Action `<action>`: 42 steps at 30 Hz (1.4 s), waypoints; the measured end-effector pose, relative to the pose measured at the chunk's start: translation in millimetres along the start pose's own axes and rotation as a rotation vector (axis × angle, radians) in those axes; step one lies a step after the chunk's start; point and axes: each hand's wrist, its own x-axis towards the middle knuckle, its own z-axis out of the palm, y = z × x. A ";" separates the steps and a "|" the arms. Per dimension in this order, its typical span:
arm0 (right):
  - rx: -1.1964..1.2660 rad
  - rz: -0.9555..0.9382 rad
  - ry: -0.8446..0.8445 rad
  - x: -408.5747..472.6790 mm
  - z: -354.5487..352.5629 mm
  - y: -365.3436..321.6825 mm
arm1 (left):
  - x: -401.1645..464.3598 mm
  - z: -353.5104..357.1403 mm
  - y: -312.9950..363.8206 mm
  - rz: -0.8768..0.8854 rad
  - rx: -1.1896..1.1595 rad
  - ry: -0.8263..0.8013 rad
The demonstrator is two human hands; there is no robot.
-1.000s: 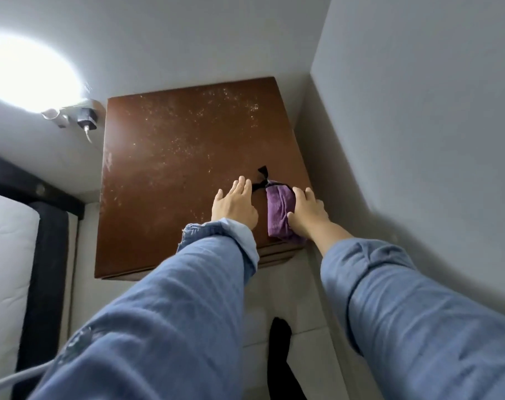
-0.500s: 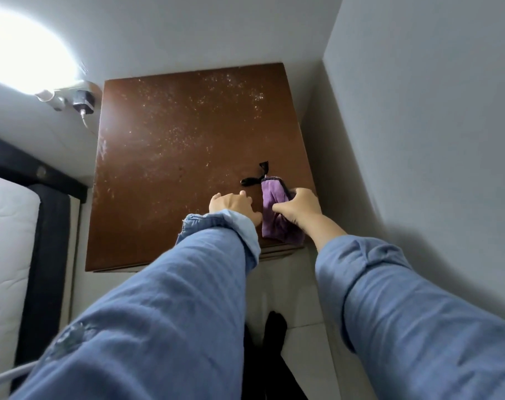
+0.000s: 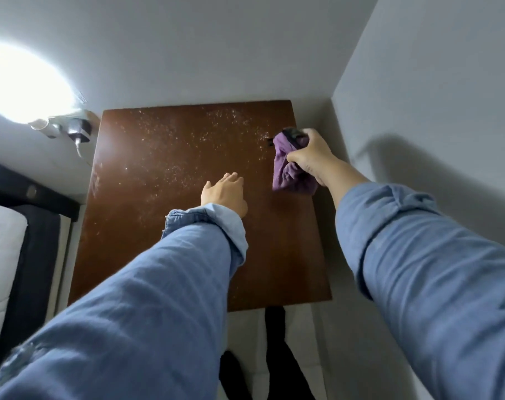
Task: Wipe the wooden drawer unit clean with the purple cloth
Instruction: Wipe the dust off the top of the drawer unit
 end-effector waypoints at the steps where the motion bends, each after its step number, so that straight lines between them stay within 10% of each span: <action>1: -0.059 -0.046 0.032 19.3 -2.4 -11.1 | 12.2 -4.3 -2.6 -0.009 0.009 -0.013; 16: -0.669 -0.519 0.140 198.8 61.3 -29.7 | 74.2 8.0 -12.4 -0.073 0.144 -0.172; 36: -0.626 -0.312 -0.262 -5.2 46.4 74.2 | 79.1 12.2 -23.2 -0.046 0.121 -0.154; 42: -0.511 0.022 -0.579 -30.1 30.0 57.3 | 64.6 4.4 -22.1 0.015 0.177 -0.145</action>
